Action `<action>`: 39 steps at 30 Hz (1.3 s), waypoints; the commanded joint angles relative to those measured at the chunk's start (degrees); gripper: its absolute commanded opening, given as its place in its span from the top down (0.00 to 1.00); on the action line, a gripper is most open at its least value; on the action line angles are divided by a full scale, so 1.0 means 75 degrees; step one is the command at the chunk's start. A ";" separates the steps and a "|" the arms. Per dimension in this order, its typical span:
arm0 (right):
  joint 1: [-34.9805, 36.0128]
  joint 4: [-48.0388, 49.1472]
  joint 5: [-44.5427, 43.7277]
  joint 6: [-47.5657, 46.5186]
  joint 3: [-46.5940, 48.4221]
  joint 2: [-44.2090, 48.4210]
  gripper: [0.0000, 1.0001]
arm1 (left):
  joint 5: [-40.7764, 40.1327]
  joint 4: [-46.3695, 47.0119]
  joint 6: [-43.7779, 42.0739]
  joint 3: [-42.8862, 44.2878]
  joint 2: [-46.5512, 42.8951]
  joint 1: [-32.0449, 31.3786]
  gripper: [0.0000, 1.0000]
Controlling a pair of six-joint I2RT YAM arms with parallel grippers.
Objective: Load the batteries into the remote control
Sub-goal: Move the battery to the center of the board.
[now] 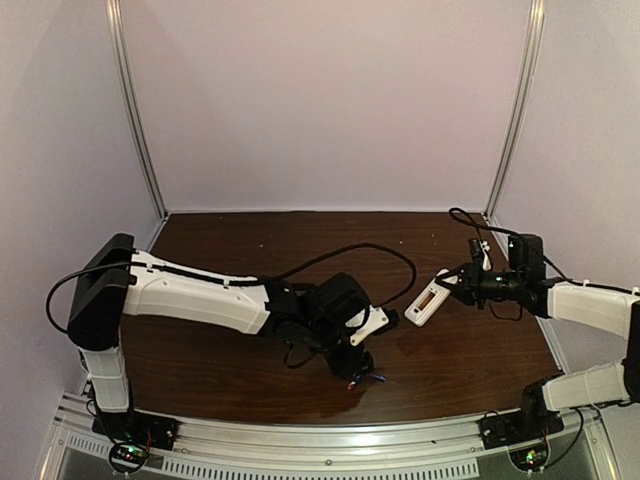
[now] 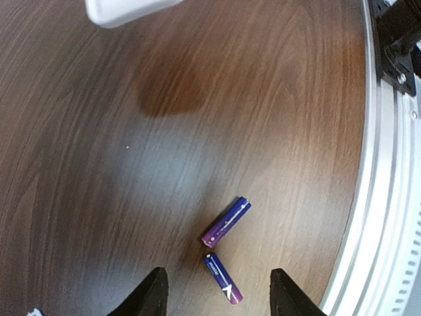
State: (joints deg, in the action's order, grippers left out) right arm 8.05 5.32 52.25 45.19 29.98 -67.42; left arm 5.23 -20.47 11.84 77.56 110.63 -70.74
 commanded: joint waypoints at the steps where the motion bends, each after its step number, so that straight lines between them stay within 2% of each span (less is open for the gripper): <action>1: -0.0337 0.0046 0.0151 0.0050 -0.0217 0.0251 1.00 | 0.0503 -0.0153 -0.1592 0.0382 0.0436 -0.0048 0.45; 7: -0.0551 0.0172 0.0254 0.0127 -0.0334 0.0268 1.00 | 0.0700 -0.0601 -0.2475 0.0985 0.0825 -0.0048 0.45; 11: -0.0582 0.0159 0.0330 0.0142 -0.0330 0.0241 1.00 | 0.0294 -0.1536 -0.2118 0.1620 0.1250 -0.0010 0.48; 15: -0.0586 0.0112 0.0323 0.0099 -0.0352 0.0283 1.00 | 0.0171 -0.1556 -0.1181 0.1006 0.0915 -0.0013 0.48; 19: -0.0593 0.0105 0.0347 0.0078 -0.0376 0.0248 1.00 | -0.0045 -0.1523 -0.0767 0.0695 0.0754 -0.0007 0.48; 23: -0.0593 0.0111 0.0357 0.0057 -0.0377 0.0241 1.00 | -0.0090 -0.1397 -0.0667 0.0639 0.0812 -0.0013 0.48; 39: -0.0593 0.0111 0.0381 0.0036 -0.0306 0.0165 1.00 | -0.0279 -0.1502 -0.0734 0.0664 0.1241 -0.0010 0.64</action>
State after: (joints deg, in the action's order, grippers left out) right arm 4.10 5.37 54.24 45.74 27.70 -66.19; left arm 3.75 -31.48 6.02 82.61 118.54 -70.87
